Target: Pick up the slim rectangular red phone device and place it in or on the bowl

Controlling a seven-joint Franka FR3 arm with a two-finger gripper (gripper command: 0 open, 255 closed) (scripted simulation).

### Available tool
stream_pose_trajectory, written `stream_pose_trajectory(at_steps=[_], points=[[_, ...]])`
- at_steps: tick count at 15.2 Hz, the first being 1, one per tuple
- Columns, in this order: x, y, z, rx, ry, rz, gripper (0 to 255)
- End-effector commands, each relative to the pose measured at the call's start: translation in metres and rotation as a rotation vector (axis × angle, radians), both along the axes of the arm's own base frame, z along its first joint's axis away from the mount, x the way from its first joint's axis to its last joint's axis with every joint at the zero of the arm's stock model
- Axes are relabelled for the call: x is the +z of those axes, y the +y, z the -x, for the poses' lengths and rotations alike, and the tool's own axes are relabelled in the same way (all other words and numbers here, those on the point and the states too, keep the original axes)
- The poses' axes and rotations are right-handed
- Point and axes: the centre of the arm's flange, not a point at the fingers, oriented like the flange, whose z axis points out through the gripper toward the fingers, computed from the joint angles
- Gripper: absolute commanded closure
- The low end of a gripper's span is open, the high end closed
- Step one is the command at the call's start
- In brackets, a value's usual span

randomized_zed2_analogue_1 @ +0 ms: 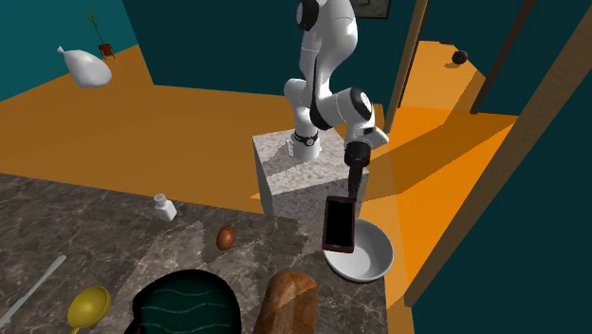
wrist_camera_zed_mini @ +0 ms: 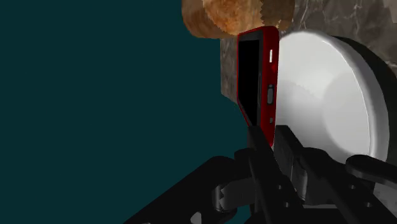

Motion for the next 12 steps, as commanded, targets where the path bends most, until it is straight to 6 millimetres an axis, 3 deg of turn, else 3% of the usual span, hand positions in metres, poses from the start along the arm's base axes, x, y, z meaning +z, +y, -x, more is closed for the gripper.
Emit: stream_pose_trajectory(at_steps=[1,3,12], points=[[0.003,0.019,-0.022,-0.003,0.002,-0.001,255],[0.004,0.04,-0.044,-0.003,0.002,-0.001,255],[-0.044,0.04,-0.044,-0.003,0.002,-0.001,255]])
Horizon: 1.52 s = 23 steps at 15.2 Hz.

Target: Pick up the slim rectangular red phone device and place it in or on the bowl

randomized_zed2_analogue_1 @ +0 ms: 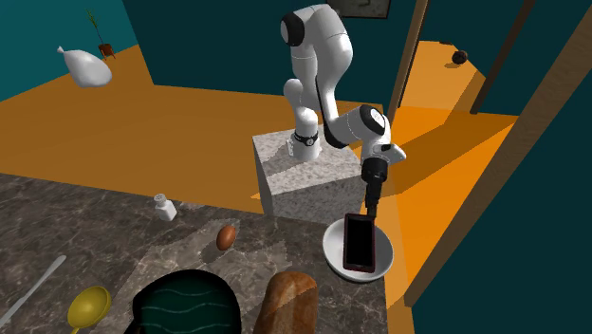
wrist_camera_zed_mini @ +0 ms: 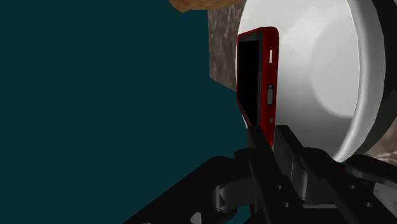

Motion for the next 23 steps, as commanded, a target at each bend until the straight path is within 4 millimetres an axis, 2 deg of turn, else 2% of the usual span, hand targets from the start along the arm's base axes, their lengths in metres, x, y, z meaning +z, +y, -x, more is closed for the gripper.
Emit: stream_pose_trajectory(at_steps=[1,5,13,14,19,23], points=[[-0.012,0.001,-0.001,0.0,-0.001,0.0,255],[-0.034,0.001,-0.001,0.0,-0.001,0.0,255],[-0.034,0.001,-0.001,0.0,-0.001,0.0,255],[-0.034,0.0,0.0,0.0,-0.001,0.0,0],[-0.034,0.001,-0.001,0.0,-0.001,0.0,0],[-0.02,0.025,0.041,0.0,-0.001,0.0,0]])
